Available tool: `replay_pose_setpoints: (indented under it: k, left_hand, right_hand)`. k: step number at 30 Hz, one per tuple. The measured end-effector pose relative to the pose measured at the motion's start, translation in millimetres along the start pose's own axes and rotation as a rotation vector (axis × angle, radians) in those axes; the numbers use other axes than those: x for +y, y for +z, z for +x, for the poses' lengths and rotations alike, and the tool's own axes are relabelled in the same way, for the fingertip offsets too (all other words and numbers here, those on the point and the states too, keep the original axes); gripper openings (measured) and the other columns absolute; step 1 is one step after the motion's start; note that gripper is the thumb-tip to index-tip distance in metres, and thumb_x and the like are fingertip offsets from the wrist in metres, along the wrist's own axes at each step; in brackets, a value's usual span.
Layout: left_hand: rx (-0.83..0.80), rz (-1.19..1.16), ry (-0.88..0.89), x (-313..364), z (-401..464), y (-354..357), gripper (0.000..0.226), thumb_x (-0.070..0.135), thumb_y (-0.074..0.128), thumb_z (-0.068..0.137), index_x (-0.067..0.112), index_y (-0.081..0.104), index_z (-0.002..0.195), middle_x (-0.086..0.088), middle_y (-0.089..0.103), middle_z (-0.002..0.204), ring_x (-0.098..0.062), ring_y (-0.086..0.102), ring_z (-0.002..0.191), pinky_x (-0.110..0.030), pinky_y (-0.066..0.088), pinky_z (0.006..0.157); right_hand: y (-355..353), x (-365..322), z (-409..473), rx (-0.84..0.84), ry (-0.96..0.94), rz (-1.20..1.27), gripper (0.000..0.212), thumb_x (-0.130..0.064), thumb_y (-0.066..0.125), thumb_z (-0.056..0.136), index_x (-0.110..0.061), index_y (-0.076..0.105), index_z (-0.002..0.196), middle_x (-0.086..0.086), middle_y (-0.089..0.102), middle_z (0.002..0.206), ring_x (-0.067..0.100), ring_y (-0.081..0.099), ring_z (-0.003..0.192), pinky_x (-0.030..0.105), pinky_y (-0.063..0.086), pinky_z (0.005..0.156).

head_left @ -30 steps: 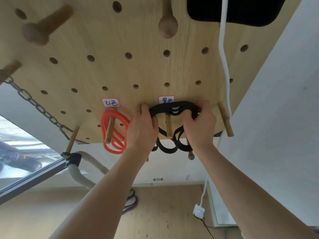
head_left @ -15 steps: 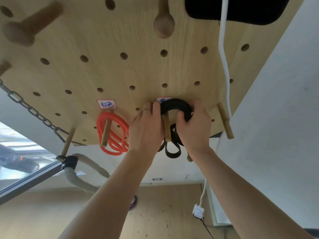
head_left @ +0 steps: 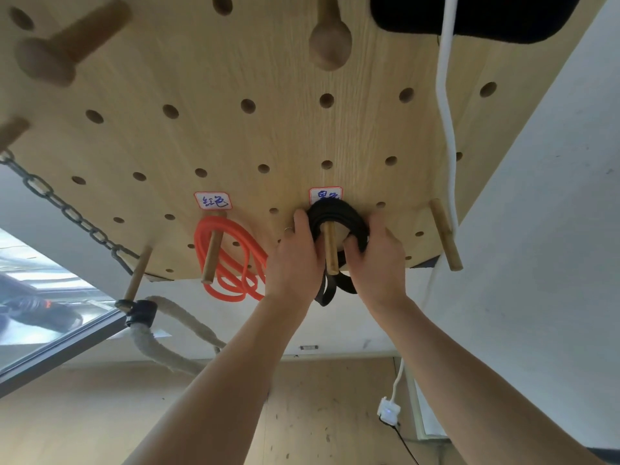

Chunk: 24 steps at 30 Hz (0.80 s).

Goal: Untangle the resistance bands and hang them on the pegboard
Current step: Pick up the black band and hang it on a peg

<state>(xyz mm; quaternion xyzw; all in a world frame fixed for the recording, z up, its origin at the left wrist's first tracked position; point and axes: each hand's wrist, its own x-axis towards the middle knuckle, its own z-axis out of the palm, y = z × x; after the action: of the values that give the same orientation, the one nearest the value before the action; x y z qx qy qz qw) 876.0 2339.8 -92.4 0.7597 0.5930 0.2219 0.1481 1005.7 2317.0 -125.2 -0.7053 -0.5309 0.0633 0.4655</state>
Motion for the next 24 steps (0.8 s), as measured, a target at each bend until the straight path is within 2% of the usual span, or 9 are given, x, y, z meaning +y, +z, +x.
replay_pose_setpoints:
  k: [4,7,8,10,13,15,18,20,24]
  left_hand:
    - [-0.001,-0.072,-0.048,1,-2,12,0.024,0.016,0.045,0.103,0.011,0.034,0.124,-0.007,0.061,0.087,-0.036,0.065,0.073,-0.053,0.057,0.072]
    - [0.002,-0.168,-0.056,-1,-7,12,0.020,0.021,0.037,0.104,0.009,0.039,0.119,-0.013,0.065,0.093,-0.030,0.062,0.068,-0.041,0.054,0.060]
    - [-0.003,-0.189,-0.055,-1,-9,12,0.028,0.027,0.032,0.101,0.008,0.041,0.119,-0.014,0.064,0.099,-0.031,0.061,0.069,-0.036,0.050,0.056]
    - [-0.016,-0.139,-0.014,-3,-13,11,0.051,0.039,0.024,0.092,0.004,0.044,0.124,-0.016,0.061,0.108,-0.035,0.064,0.076,-0.039,0.051,0.059]
    - [-0.014,0.040,0.029,-9,-9,8,0.060,0.046,0.022,0.088,0.006,0.050,0.122,-0.009,0.060,0.094,-0.030,0.063,0.077,-0.037,0.050,0.061]
    - [-0.041,0.057,0.012,-15,-4,9,0.053,0.049,0.028,0.090,0.009,0.054,0.113,-0.003,0.057,0.083,-0.022,0.057,0.070,-0.032,0.046,0.059]
    - [-0.157,0.084,-0.052,-24,0,16,0.035,0.046,0.054,0.098,0.011,0.059,0.100,-0.001,0.061,0.078,-0.023,0.061,0.070,-0.032,0.047,0.059]
    - [-0.218,0.005,-0.124,-27,0,21,0.034,0.044,0.060,0.099,0.011,0.061,0.089,-0.002,0.060,0.070,-0.024,0.062,0.066,-0.030,0.047,0.057]
    - [-0.129,-0.367,-0.279,-20,-2,27,0.030,0.024,0.055,0.102,0.012,0.051,0.075,0.000,0.049,0.060,-0.013,0.045,0.052,-0.020,0.033,0.051]
  right_hand:
    - [5,4,-4,0.003,-0.060,-0.046,0.005,-0.004,0.057,0.095,-0.005,0.053,0.097,0.007,0.056,0.074,0.024,0.052,0.062,0.028,0.038,0.054]
    - [6,7,-12,0.041,-0.074,-0.079,0.007,-0.009,0.056,0.098,-0.006,0.056,0.104,0.008,0.054,0.087,0.023,0.050,0.068,0.029,0.042,0.056]
    - [6,8,-14,0.045,-0.057,-0.079,0.010,-0.013,0.056,0.099,-0.007,0.057,0.108,0.009,0.052,0.093,0.022,0.049,0.070,0.027,0.043,0.057]
    - [6,9,-16,0.042,-0.029,-0.080,0.017,-0.015,0.057,0.100,-0.007,0.057,0.115,0.010,0.051,0.100,0.020,0.049,0.074,0.025,0.042,0.060]
    - [9,9,-17,-0.004,0.069,-0.077,0.027,-0.015,0.062,0.098,-0.004,0.055,0.121,0.012,0.057,0.105,0.024,0.055,0.086,0.032,0.047,0.067]
    - [12,10,-20,-0.032,0.124,-0.080,0.027,-0.016,0.064,0.097,-0.004,0.053,0.119,0.011,0.059,0.105,0.027,0.058,0.091,0.033,0.048,0.068]
    - [14,15,-24,-0.036,0.109,-0.106,0.019,-0.014,0.062,0.098,-0.004,0.053,0.112,0.010,0.060,0.100,0.028,0.059,0.089,0.030,0.045,0.067]
    - [13,16,-23,-0.019,0.074,-0.130,0.015,-0.011,0.061,0.098,-0.003,0.055,0.110,0.012,0.060,0.098,0.028,0.059,0.085,0.030,0.045,0.065]
    - [12,16,-19,0.034,0.048,-0.161,0.013,-0.005,0.061,0.095,-0.002,0.057,0.108,0.016,0.054,0.104,0.030,0.056,0.081,0.034,0.050,0.062]
